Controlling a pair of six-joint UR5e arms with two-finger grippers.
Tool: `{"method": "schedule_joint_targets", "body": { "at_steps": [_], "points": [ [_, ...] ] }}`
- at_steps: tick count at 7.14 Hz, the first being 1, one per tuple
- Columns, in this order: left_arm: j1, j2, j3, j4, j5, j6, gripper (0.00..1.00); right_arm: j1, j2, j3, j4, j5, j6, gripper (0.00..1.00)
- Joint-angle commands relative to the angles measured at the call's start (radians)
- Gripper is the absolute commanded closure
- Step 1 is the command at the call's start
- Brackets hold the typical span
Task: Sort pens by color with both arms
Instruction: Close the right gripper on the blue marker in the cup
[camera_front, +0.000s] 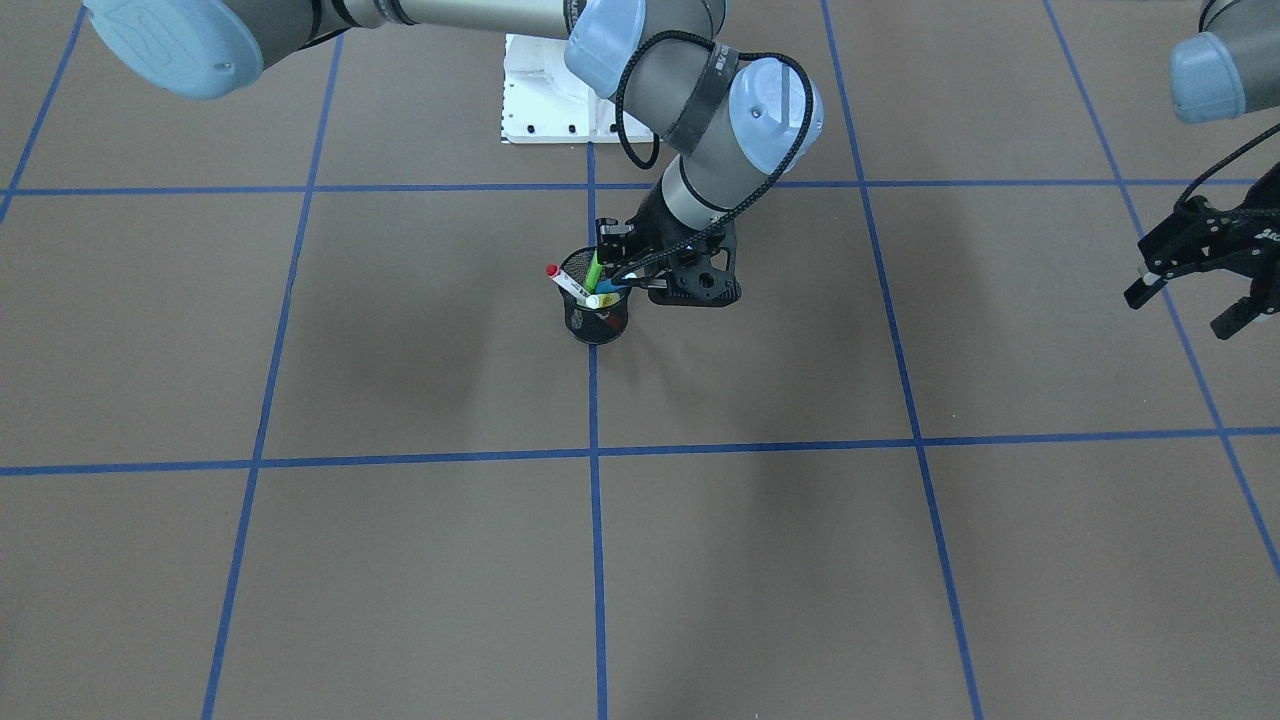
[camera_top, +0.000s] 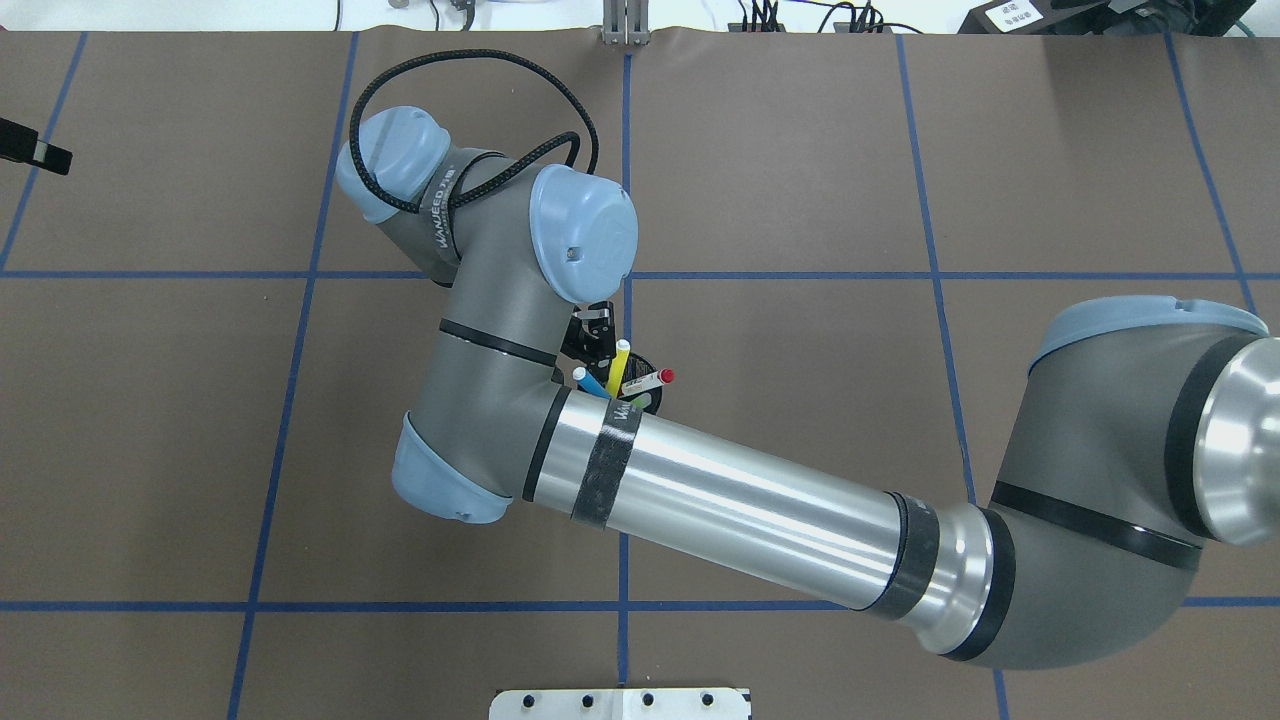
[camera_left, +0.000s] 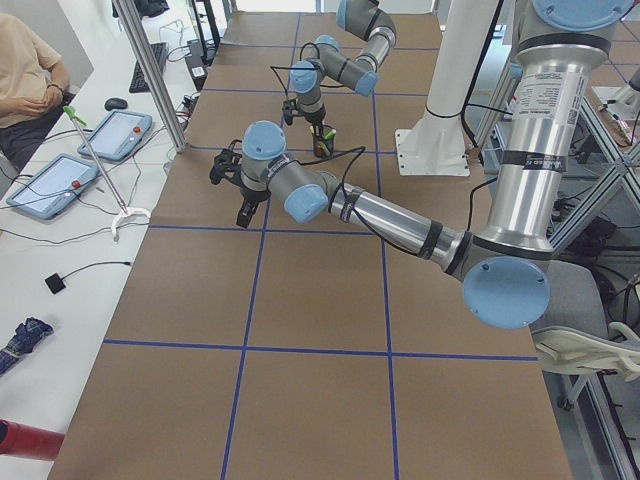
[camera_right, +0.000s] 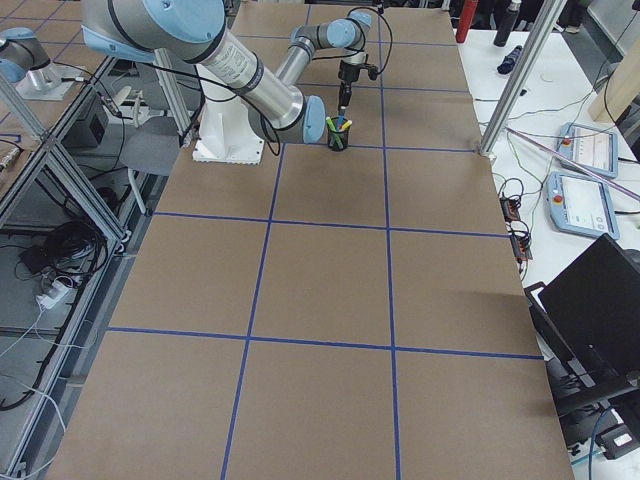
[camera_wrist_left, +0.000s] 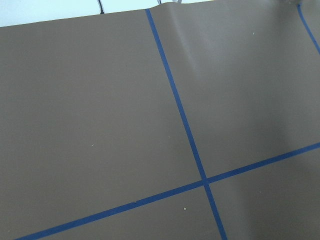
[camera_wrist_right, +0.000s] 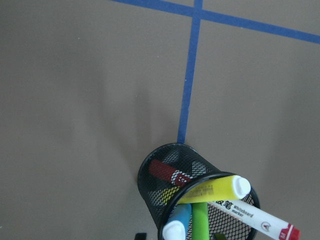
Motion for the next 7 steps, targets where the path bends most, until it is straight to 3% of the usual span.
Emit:
{"method": "schedule_joint_targets", "body": {
  "at_steps": [1,5,7],
  "points": [
    [0.000,0.001,0.001,0.000,0.000,0.000,0.00,0.000,-0.002,-0.003,0.001,-0.001,-0.004,0.48],
    [0.000,0.001,0.001,0.000,0.002,0.002,0.00,-0.003,-0.008,-0.003,0.001,-0.001,-0.006,0.61],
    [0.000,0.001,0.001,0.000,0.002,0.002,0.00,-0.003,-0.003,-0.001,0.001,-0.001,-0.010,0.78]
  ]
}}
